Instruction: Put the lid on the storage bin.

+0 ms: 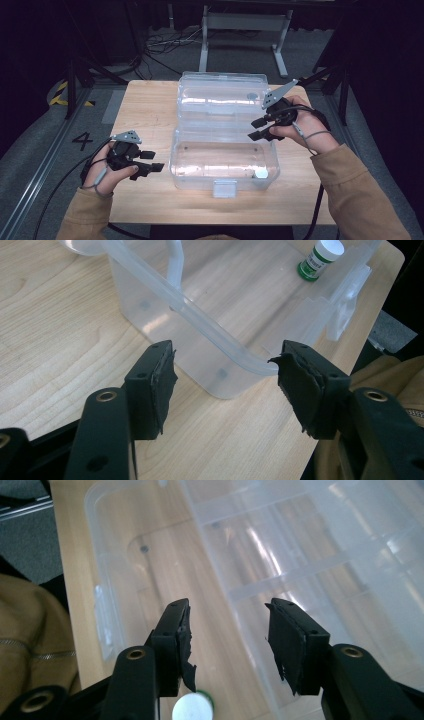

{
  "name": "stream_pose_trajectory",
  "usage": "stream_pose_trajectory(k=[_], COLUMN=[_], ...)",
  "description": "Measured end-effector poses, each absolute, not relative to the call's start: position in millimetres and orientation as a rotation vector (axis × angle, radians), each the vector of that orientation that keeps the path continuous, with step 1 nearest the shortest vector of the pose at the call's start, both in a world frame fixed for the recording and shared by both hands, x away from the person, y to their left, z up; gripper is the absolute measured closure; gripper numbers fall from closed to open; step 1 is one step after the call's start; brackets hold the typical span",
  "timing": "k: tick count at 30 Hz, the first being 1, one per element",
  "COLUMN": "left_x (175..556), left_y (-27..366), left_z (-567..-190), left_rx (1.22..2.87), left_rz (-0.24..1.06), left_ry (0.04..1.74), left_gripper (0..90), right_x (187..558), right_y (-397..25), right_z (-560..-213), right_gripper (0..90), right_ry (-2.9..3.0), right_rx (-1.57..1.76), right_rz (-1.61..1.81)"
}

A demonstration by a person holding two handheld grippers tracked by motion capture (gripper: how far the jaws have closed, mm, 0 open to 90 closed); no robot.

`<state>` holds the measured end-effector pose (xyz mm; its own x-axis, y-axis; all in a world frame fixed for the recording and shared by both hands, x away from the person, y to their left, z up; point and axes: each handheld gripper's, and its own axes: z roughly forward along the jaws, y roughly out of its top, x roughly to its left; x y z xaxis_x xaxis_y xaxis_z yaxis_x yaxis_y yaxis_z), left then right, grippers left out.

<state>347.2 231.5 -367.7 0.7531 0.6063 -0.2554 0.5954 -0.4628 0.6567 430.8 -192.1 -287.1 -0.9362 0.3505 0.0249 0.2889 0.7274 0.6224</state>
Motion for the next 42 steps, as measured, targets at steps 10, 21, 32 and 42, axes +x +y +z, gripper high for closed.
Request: stream_pose_trajectory(k=[10,21,32,42], left_x=[346,347,347,346], left_y=[232,230,227,224], left_z=[-367,-368,-367,-368], left_rx=[2.182,2.186,2.19,2.199], left_rz=[0.022,0.015,0.009,0.009], left_ry=[0.889,0.883,0.863,0.852], left_gripper=[40.1,39.9,39.8,39.8], right_x=[452,473,486,494], right_y=[-181,-175,-162,-145], right_z=[-280,-279,-284,-295], right_gripper=[51.5,49.9,47.7,50.0], right_ry=[2.762,2.684,2.655,2.707], right_rx=[0.575,0.644,0.64,0.615], right_rz=[1.062,1.116,1.121,1.092])
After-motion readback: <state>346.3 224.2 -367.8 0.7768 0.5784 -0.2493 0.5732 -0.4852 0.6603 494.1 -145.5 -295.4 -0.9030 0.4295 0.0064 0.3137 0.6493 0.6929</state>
